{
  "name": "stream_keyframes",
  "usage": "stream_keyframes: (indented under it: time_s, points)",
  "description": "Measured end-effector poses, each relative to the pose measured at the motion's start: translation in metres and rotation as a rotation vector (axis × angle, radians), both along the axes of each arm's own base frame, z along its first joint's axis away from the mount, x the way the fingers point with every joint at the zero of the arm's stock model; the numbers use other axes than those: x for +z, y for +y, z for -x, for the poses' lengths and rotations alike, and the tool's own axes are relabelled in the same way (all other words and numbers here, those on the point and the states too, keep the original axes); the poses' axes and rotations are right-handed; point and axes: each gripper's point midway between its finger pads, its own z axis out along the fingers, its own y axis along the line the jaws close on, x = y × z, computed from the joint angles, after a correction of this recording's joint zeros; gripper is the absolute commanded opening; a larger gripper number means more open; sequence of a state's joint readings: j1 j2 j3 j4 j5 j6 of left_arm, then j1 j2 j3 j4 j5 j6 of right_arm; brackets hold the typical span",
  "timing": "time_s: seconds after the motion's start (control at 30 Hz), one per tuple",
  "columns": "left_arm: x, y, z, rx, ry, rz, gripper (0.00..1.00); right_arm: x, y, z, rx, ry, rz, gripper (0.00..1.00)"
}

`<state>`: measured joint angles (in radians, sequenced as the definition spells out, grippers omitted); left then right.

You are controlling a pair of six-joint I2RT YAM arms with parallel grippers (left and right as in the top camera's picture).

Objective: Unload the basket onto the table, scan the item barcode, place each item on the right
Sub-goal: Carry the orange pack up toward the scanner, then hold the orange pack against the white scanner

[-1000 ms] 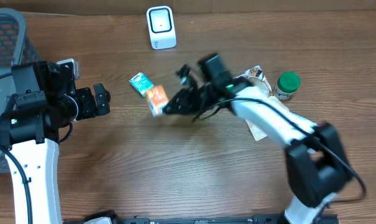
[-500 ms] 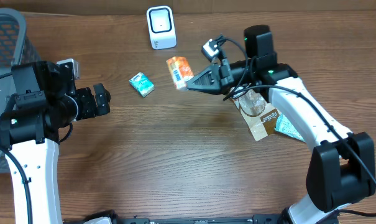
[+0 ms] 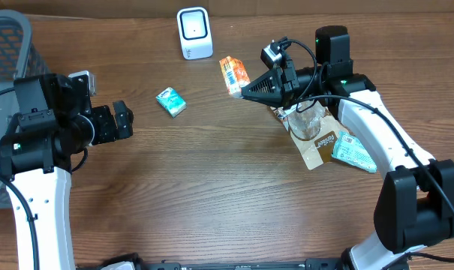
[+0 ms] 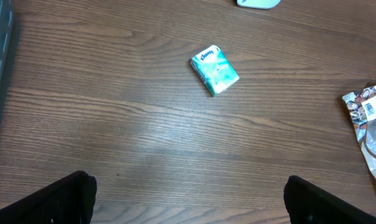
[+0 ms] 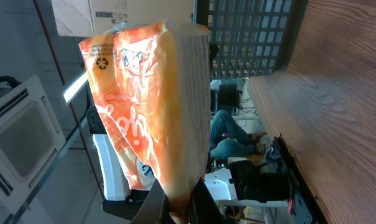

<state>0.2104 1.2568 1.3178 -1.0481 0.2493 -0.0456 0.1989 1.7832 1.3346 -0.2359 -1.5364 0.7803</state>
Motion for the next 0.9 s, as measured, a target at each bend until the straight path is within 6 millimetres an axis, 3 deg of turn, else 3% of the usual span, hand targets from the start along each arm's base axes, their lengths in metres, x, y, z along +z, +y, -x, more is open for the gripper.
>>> stream_keyframes:
  time_s: [0.23, 0.5, 0.73, 0.8, 0.9]
  points:
    - [0.0, 0.0, 0.0, 0.0, 0.0, 0.0, 1.0, -0.015, 0.002, 0.002, -0.031, 0.03, 0.044, 0.04]
    - [0.0, 0.0, 0.0, 0.0, 0.0, 0.0, 0.99, -0.072, 0.002, 0.002, -0.154, 0.088, 0.315, 0.04]
    - [0.0, 0.0, 0.0, 0.0, 0.0, 0.0, 1.0, -0.121, -0.008, 0.0, -0.253, 0.056, 0.669, 0.04]
    - [0.0, 0.0, 0.0, 0.0, 0.0, 0.0, 1.0, -0.12, -0.011, -0.004, -0.277, 0.015, 0.777, 0.04]
    - [0.0, 0.0, 0.0, 0.0, 0.0, 0.0, 1.0, -0.1, -0.012, -0.024, -0.336, -0.103, 0.89, 0.04]
